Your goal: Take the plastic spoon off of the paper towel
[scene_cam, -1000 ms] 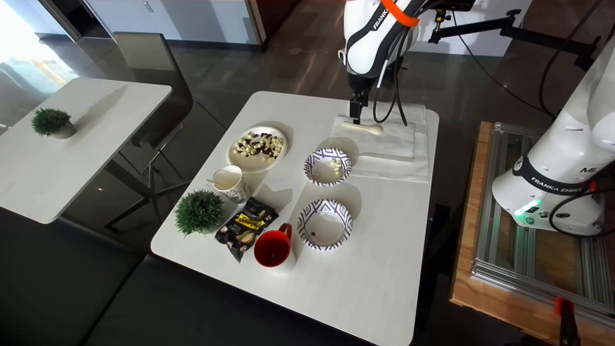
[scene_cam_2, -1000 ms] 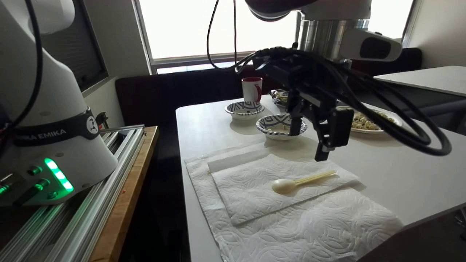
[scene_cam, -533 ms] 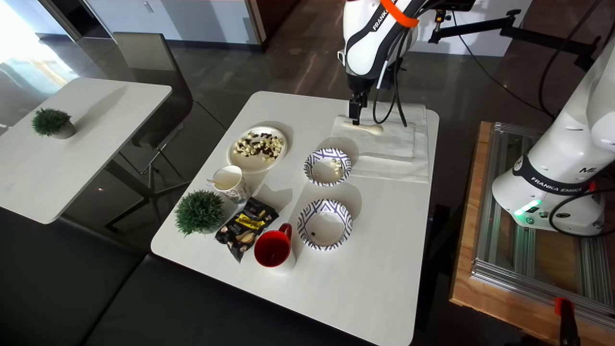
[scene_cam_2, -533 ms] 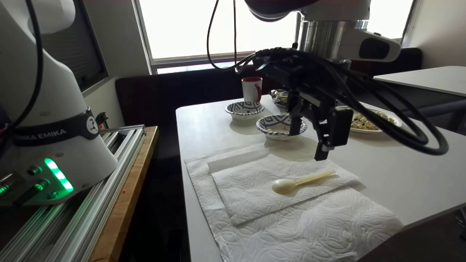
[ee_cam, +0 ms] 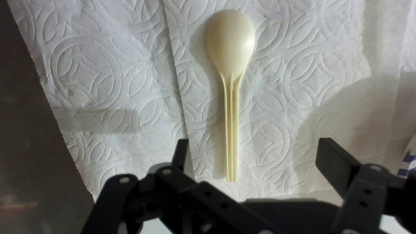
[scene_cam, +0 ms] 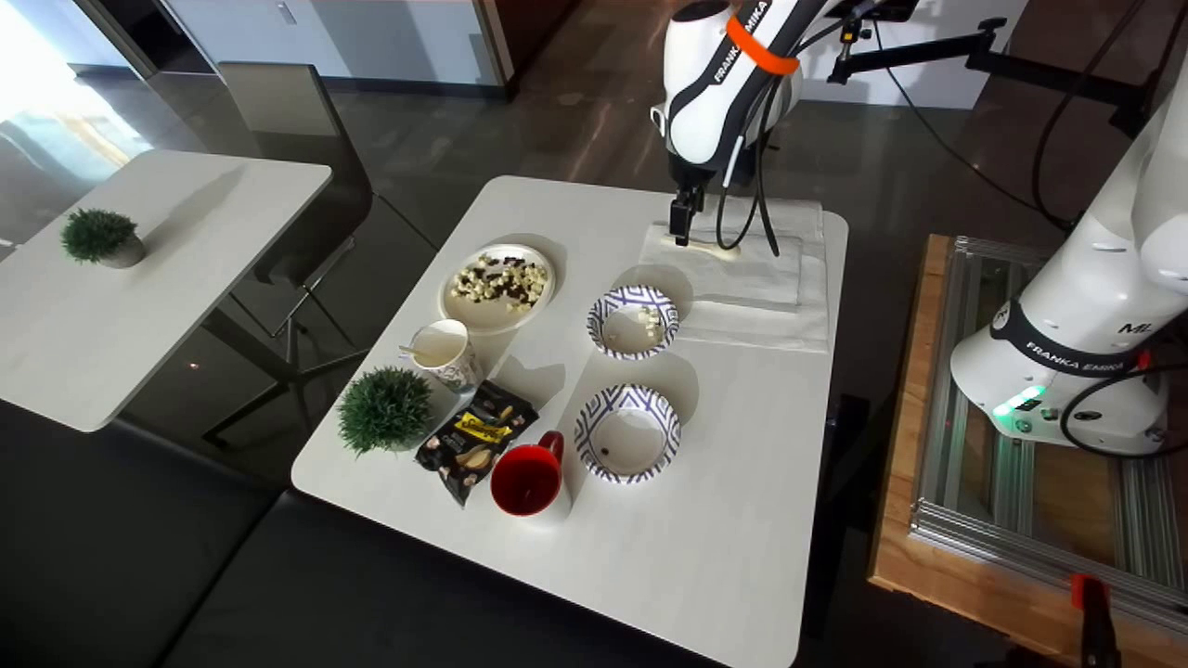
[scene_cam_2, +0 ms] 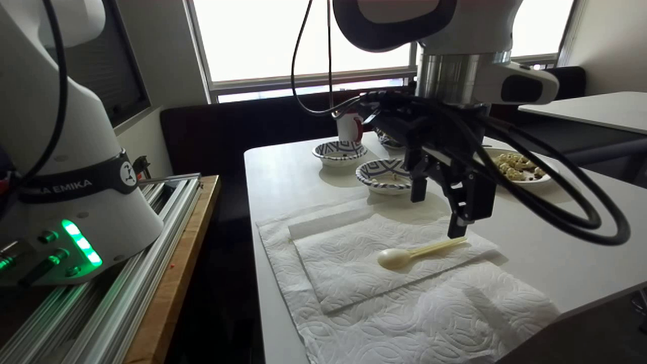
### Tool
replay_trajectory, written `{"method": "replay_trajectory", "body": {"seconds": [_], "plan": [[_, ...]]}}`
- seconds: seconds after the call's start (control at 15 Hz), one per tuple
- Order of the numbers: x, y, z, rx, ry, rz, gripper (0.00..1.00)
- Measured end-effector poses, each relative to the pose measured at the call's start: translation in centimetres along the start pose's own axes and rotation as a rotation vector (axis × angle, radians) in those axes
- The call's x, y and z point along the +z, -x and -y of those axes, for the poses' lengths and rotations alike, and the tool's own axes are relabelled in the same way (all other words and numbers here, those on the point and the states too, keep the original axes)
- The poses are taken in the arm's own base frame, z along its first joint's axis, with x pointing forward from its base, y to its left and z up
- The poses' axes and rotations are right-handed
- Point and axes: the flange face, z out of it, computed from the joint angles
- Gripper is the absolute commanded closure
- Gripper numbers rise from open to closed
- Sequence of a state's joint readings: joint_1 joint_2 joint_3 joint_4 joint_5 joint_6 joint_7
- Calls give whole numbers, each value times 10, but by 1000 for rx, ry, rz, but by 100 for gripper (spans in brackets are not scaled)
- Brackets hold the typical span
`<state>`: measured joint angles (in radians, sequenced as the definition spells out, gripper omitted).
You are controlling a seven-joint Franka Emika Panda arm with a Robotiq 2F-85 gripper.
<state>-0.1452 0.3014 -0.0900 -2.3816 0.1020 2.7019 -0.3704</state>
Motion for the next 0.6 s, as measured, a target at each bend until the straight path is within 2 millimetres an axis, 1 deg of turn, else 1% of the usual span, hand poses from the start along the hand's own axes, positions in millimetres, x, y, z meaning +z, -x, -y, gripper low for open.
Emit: {"method": "replay_trajectory", "body": {"seconds": [0.2,0.4,0.53,0.6], "plan": [[8,-3,-2,2,5,-10,25],[13,-6,-2,0,6,-24,39],[16,-7,-2,-1,4,-28,32],[17,-7,-1,-2,4,-33,31]]}}
